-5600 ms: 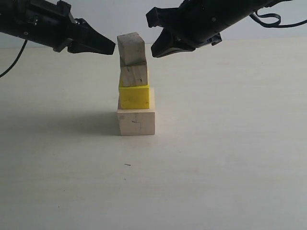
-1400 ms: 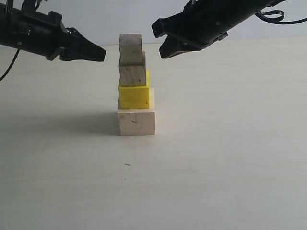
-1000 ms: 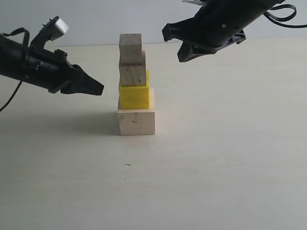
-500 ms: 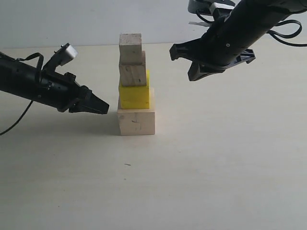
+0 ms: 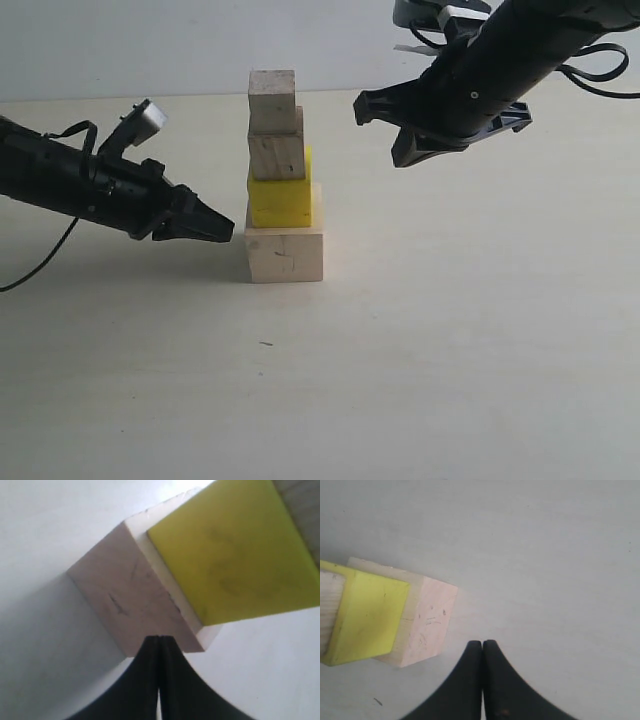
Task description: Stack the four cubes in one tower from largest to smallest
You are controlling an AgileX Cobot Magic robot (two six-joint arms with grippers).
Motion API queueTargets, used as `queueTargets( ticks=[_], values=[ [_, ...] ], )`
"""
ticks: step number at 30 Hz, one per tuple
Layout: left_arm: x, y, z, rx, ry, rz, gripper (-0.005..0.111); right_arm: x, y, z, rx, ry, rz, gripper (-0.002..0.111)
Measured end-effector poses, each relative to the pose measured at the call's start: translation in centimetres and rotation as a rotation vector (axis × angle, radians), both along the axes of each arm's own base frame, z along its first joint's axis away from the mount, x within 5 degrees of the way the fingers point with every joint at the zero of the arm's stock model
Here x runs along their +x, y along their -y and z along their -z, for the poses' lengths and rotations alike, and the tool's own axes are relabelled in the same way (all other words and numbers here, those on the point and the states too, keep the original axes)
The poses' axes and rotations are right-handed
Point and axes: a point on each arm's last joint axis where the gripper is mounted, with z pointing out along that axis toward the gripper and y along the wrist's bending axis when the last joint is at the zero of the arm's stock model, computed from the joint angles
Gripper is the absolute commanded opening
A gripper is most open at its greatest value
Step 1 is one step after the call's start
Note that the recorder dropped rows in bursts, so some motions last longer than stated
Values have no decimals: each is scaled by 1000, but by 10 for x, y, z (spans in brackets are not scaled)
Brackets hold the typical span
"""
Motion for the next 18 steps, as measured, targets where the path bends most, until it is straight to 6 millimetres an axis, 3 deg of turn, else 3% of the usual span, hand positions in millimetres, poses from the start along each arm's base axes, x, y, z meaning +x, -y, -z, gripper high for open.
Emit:
queueTargets(
  ticks=[18],
  values=[
    [-2, 11, 2, 5, 20, 18, 0, 0, 0, -1, 1, 5, 1, 0]
  ],
)
